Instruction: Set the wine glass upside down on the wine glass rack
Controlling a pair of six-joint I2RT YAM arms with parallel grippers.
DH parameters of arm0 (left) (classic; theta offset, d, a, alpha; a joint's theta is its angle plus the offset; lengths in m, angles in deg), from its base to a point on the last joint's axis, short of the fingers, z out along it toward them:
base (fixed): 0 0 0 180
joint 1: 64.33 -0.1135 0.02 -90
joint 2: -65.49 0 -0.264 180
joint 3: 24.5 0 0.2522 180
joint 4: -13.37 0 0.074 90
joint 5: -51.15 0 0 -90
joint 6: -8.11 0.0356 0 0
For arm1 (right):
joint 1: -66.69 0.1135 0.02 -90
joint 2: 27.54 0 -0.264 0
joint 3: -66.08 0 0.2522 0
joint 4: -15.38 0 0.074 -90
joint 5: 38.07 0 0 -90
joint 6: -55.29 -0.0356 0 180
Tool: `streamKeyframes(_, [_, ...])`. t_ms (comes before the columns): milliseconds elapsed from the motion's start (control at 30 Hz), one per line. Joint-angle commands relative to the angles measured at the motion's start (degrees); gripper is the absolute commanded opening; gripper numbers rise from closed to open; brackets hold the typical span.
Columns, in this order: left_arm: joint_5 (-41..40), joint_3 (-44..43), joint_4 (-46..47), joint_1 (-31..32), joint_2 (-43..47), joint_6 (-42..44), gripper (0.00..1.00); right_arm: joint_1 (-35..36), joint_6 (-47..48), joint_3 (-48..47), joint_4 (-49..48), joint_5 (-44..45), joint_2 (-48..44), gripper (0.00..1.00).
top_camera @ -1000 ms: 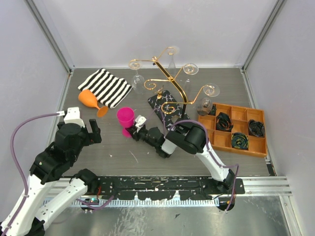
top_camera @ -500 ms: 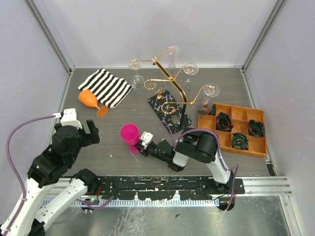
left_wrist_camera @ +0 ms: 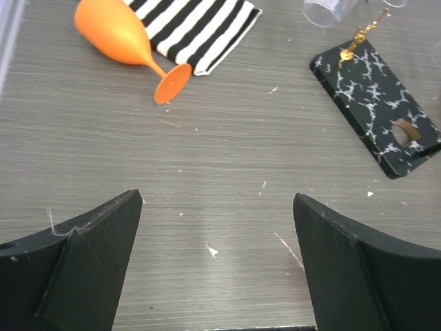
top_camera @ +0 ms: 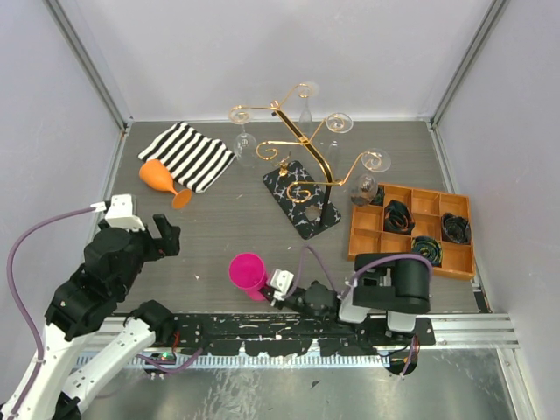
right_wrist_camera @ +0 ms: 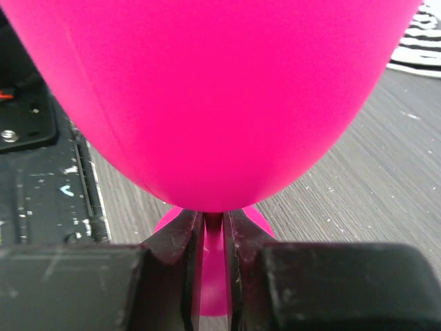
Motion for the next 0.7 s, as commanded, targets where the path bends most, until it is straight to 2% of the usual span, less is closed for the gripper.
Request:
streamKeyframes(0, [5.9, 1.8, 5.1, -0.1, 0.7, -2.0, 0.98, 3.4, 2.2, 3.1, -5.1, 7.7, -7.6, 0.01])
streamKeyframes(133, [11.8, 4.0, 9.5, -0.1, 0.4, -5.1, 0.98, 4.0, 2.5, 6.8, -0.7, 11.6, -17.6, 0.01])
streamKeyframes(367, [21.1, 9.8, 18.3, -0.2, -3.6, -9.5, 0.98, 3.9, 4.9, 6.5, 21.6, 16.6, -38.3, 0.02])
streamKeyframes(567, [28.7, 16.6, 31.1, 0.0, -5.2, -17.7, 0.99, 4.0, 6.3, 8.4, 27.4, 20.5, -51.6, 0.03])
streamKeyframes(667, [31.5, 20.0, 39.6, 1.4, -5.9, -22.7, 0.95, 3.9, 6.4, 9.3, 27.3, 22.5, -56.1, 0.03])
